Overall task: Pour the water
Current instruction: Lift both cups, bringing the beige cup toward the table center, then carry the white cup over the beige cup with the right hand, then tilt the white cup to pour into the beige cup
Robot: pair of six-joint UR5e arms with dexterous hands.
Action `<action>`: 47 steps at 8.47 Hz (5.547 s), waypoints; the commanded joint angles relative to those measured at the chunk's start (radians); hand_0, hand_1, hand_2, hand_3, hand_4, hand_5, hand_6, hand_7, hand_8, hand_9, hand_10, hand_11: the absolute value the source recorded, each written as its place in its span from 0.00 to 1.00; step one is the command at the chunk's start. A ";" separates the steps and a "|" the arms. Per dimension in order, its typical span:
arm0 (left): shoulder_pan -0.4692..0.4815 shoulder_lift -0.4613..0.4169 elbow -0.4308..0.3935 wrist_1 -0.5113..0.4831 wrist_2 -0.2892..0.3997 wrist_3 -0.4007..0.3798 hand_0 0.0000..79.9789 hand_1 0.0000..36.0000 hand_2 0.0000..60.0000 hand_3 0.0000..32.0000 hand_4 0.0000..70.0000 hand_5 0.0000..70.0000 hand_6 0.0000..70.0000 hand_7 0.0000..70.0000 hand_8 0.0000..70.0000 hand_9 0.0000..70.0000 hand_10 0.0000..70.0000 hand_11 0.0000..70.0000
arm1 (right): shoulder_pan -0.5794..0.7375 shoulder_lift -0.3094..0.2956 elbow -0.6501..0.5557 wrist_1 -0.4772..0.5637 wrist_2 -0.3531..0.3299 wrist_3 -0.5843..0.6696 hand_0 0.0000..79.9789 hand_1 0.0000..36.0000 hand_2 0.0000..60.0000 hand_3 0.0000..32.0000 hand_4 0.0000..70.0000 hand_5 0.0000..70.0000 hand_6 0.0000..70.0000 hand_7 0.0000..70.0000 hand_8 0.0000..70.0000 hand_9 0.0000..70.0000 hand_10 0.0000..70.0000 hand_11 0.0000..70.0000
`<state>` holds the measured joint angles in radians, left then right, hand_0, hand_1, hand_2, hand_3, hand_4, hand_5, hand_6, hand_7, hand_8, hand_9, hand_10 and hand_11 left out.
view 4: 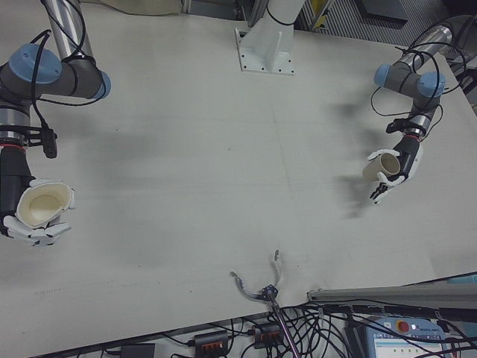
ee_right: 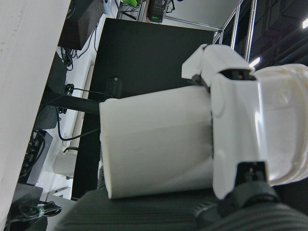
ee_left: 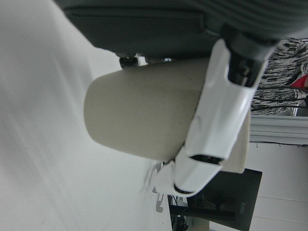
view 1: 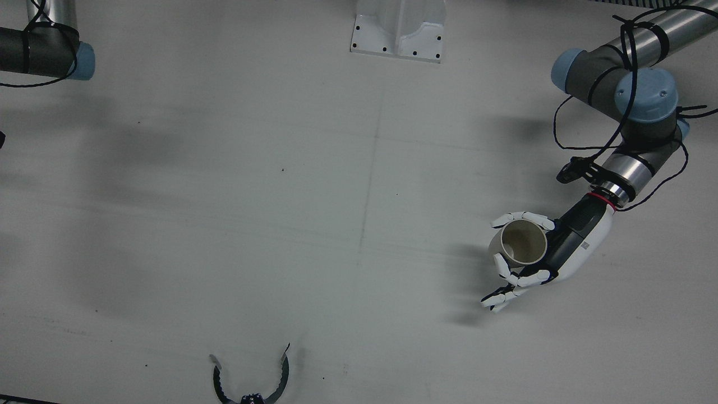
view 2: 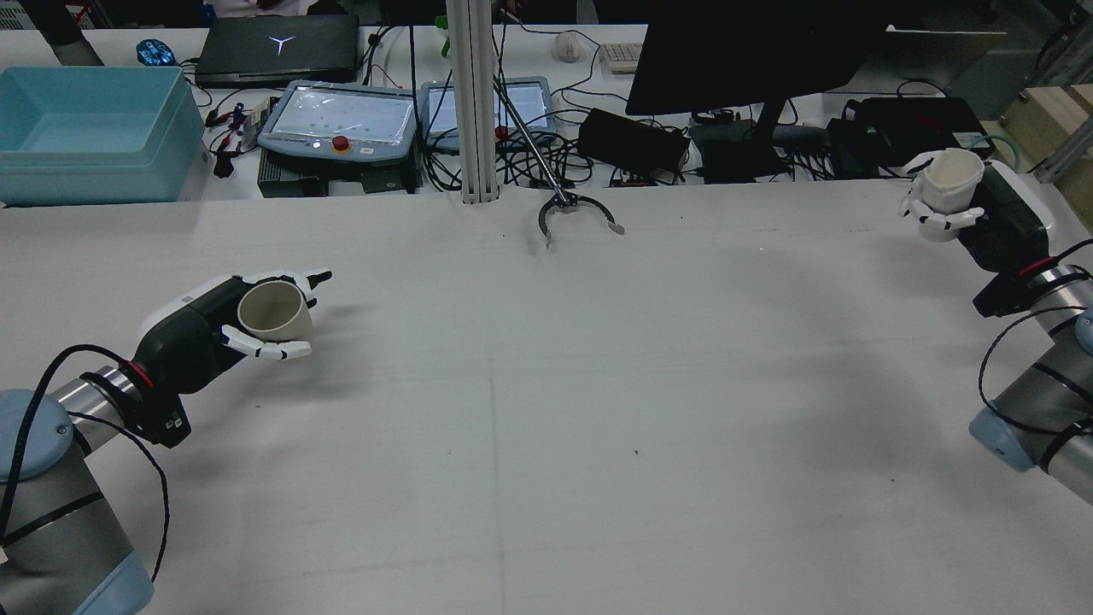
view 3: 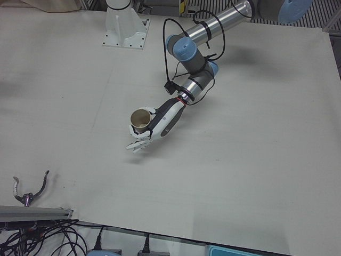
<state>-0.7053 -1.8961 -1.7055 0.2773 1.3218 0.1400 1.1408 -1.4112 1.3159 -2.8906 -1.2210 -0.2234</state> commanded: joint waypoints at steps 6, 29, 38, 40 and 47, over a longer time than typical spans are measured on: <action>0.113 -0.106 0.083 0.003 -0.010 -0.008 1.00 1.00 1.00 0.00 0.54 1.00 0.26 0.17 0.16 0.07 0.09 0.19 | 0.007 0.086 0.382 -0.386 -0.060 -0.175 1.00 1.00 1.00 0.00 0.71 0.45 1.00 1.00 0.99 1.00 0.49 0.75; 0.159 -0.540 0.303 0.121 -0.015 -0.013 1.00 1.00 1.00 0.00 0.62 1.00 0.32 0.23 0.18 0.09 0.09 0.20 | -0.259 0.387 0.629 -0.627 0.000 -0.804 1.00 1.00 1.00 0.00 1.00 0.46 1.00 1.00 0.84 1.00 0.50 0.75; 0.152 -0.607 0.306 0.135 -0.013 -0.014 1.00 1.00 1.00 0.00 0.62 1.00 0.33 0.25 0.18 0.09 0.09 0.19 | -0.357 0.419 0.617 -0.711 -0.002 -1.053 1.00 1.00 1.00 0.00 1.00 0.45 1.00 1.00 0.78 1.00 0.45 0.70; 0.150 -0.620 0.305 0.141 -0.013 -0.014 1.00 1.00 1.00 0.00 0.63 1.00 0.33 0.25 0.18 0.09 0.09 0.19 | -0.363 0.422 0.614 -0.723 0.000 -1.082 1.00 1.00 1.00 0.00 1.00 0.44 1.00 1.00 0.77 1.00 0.40 0.63; 0.145 -0.618 0.297 0.145 -0.009 -0.016 1.00 1.00 1.00 0.00 0.61 1.00 0.32 0.24 0.18 0.09 0.09 0.19 | -0.366 0.405 0.644 -0.759 0.005 -1.107 1.00 1.00 1.00 0.00 0.92 0.43 1.00 1.00 0.75 0.99 0.35 0.57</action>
<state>-0.5595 -2.5184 -1.4040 0.4208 1.3104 0.1247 0.7633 -0.9928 1.9425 -3.6499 -1.2221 -1.3440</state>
